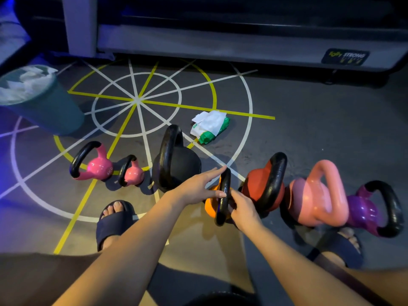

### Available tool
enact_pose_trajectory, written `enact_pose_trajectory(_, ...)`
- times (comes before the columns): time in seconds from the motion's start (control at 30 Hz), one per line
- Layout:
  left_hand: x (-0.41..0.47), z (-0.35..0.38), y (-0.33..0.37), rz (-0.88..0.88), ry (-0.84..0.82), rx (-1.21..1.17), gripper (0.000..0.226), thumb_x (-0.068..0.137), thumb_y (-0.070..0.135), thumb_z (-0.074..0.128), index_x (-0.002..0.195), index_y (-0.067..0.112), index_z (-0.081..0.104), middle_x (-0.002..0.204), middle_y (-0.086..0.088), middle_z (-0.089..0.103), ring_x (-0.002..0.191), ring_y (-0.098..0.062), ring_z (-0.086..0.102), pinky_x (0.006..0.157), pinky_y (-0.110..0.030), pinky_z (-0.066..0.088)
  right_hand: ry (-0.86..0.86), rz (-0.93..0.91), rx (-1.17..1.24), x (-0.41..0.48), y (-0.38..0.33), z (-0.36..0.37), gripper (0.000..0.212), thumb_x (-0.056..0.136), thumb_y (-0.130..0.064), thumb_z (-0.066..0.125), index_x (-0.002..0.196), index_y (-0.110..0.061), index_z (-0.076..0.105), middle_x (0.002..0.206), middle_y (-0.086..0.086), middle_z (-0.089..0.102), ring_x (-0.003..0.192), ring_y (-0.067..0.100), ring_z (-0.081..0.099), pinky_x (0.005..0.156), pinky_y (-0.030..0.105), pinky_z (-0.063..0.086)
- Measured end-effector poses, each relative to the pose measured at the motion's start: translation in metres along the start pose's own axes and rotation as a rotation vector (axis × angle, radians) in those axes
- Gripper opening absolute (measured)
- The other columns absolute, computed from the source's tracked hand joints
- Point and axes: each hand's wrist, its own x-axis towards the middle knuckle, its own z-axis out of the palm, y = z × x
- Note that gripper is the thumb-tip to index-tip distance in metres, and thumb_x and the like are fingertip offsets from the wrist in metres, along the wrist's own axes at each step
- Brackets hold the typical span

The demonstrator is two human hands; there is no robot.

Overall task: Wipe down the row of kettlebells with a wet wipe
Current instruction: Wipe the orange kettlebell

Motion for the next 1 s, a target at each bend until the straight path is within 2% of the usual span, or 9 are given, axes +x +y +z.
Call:
enact_pose_trajectory(0.1,0.002,-0.009,0.007,0.022,-0.032,0.073,0.093,0.089,0.051,0.072,0.159,0.049,0.011,0.170,0.010,0.007,0.155,-0.011,0.011,0.122,-0.033,0.016,-0.101,0.108,0.355,-0.011,-0.006,0.014,0.020,0.091,0.007,0.046,0.087,-0.008,0.059,0.088,0.013,0.051,0.081,0.014,0.056,0.075,0.021,0.043)
enact_pose_trajectory(0.23,0.008,-0.019,0.013,-0.010,-0.114,0.145,0.095,0.089,0.050,0.072,0.161,0.042,0.010,0.168,0.018,0.003,0.155,-0.015,0.014,0.123,-0.037,0.016,-0.166,0.088,0.243,-0.021,0.000,0.006,0.026,0.090,0.009,0.048,0.076,-0.009,0.061,0.080,0.009,0.051,0.076,0.020,0.050,0.070,0.029,0.040)
enact_pose_trajectory(0.4,0.010,-0.024,0.023,-0.049,-0.111,0.140,0.096,0.087,0.048,0.076,0.160,0.042,0.014,0.165,0.004,0.028,0.145,-0.023,0.034,0.104,-0.028,0.028,-0.309,0.118,0.357,-0.023,0.007,-0.012,0.023,0.094,0.002,0.054,0.095,-0.007,0.076,0.077,-0.001,0.066,0.067,0.002,0.056,0.065,0.011,0.041)
enact_pose_trajectory(0.53,0.010,-0.024,0.029,-0.076,-0.122,0.180,0.097,0.087,0.050,0.075,0.160,0.042,0.012,0.165,0.000,0.028,0.148,-0.026,0.030,0.113,-0.038,0.027,-0.292,0.127,0.070,-0.009,-0.002,0.007,0.024,0.090,0.003,0.044,0.081,-0.014,0.058,0.083,-0.003,0.051,0.069,0.009,0.047,0.064,0.021,0.038)
enact_pose_trajectory(0.67,0.006,-0.022,0.032,-0.078,-0.119,0.185,0.095,0.089,0.048,0.073,0.161,0.041,0.011,0.167,0.002,0.023,0.152,-0.025,0.024,0.119,-0.040,0.023,-0.147,-0.079,-0.064,-0.028,0.001,0.006,0.031,0.084,-0.008,0.039,0.094,-0.031,0.058,0.097,-0.005,0.056,0.090,0.013,0.055,0.076,0.028,0.047)
enact_pose_trajectory(0.77,0.005,-0.020,0.031,-0.091,-0.122,0.159,0.095,0.089,0.048,0.074,0.160,0.042,0.011,0.166,0.001,0.025,0.152,-0.025,0.024,0.119,-0.042,0.022,-0.158,0.243,0.201,-0.029,-0.004,0.005,0.022,0.098,-0.009,0.044,0.104,-0.011,0.066,0.096,0.001,0.061,0.094,0.019,0.056,0.080,0.026,0.047)
enact_pose_trajectory(0.83,0.004,-0.021,0.031,-0.088,-0.116,0.138,0.095,0.088,0.048,0.075,0.160,0.042,0.014,0.165,0.001,0.028,0.151,-0.024,0.024,0.118,-0.039,0.023,-0.265,0.333,0.447,-0.024,-0.006,-0.002,0.025,0.094,-0.005,0.052,0.099,-0.015,0.074,0.090,0.002,0.070,0.086,0.018,0.063,0.081,0.030,0.052)
enact_pose_trajectory(0.93,0.003,-0.025,0.034,-0.070,-0.103,0.141,0.094,0.087,0.047,0.076,0.161,0.039,0.017,0.164,0.001,0.031,0.150,-0.022,0.027,0.114,-0.033,0.025,-0.256,0.253,0.535,-0.027,-0.003,-0.019,0.043,0.091,0.017,0.043,0.108,-0.012,0.070,0.082,0.009,0.071,0.063,0.014,0.061,0.056,0.020,0.047)
enact_pose_trajectory(1.0,0.003,-0.026,0.035,-0.073,-0.101,0.146,0.094,0.088,0.047,0.076,0.161,0.039,0.017,0.163,0.000,0.032,0.149,-0.022,0.029,0.114,-0.034,0.025,-0.207,0.157,0.464,-0.027,-0.002,-0.019,0.045,0.093,0.016,0.042,0.114,-0.013,0.069,0.094,0.007,0.074,0.066,0.011,0.064,0.057,0.020,0.048)
